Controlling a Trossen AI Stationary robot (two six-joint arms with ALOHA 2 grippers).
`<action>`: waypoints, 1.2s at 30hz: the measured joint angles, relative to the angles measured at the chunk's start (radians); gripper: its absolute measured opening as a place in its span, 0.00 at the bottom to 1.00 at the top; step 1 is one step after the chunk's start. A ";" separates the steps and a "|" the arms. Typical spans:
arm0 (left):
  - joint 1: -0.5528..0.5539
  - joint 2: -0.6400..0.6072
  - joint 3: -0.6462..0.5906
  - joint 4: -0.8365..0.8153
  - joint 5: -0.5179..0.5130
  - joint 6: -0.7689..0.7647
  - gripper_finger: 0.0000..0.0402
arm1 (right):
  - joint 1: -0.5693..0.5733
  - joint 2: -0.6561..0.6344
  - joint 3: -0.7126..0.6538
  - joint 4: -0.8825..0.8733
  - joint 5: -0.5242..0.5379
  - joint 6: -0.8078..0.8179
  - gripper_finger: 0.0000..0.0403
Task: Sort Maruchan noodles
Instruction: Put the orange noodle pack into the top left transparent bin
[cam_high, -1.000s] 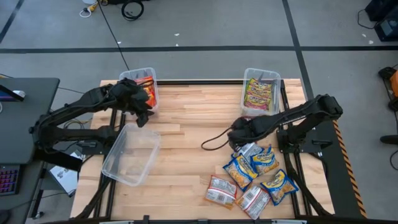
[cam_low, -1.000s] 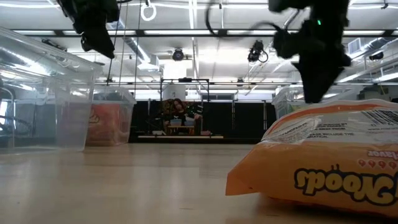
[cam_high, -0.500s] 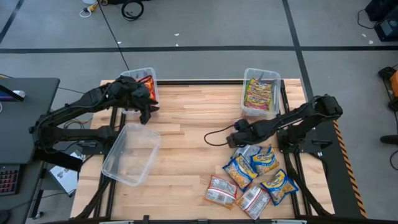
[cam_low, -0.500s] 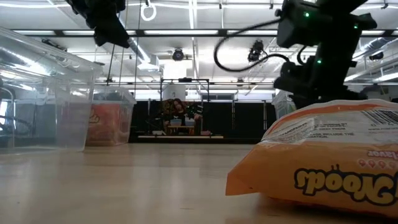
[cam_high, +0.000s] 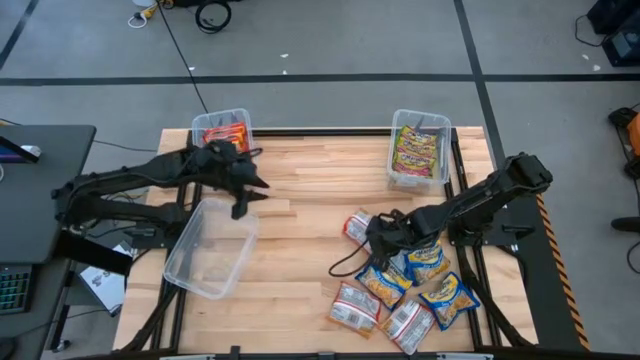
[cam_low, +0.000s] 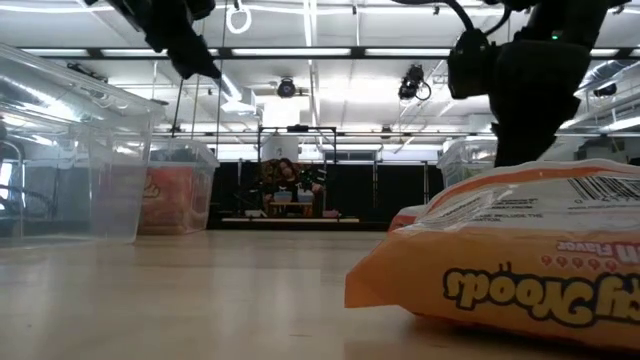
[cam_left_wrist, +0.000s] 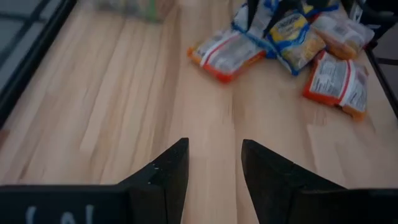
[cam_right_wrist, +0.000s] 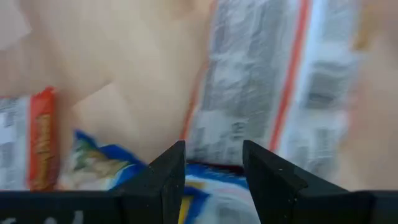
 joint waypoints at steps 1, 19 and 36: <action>-0.026 0.019 0.000 0.037 -0.013 0.000 0.38 | 0.003 0.000 0.008 -0.016 0.028 -0.003 0.41; -0.270 0.352 0.000 0.386 -0.077 0.026 0.56 | -0.266 0.093 -0.149 0.480 0.052 -0.367 0.40; -0.330 0.642 0.122 0.418 -0.311 0.235 0.61 | -0.269 -0.001 0.176 0.282 0.169 -0.490 0.40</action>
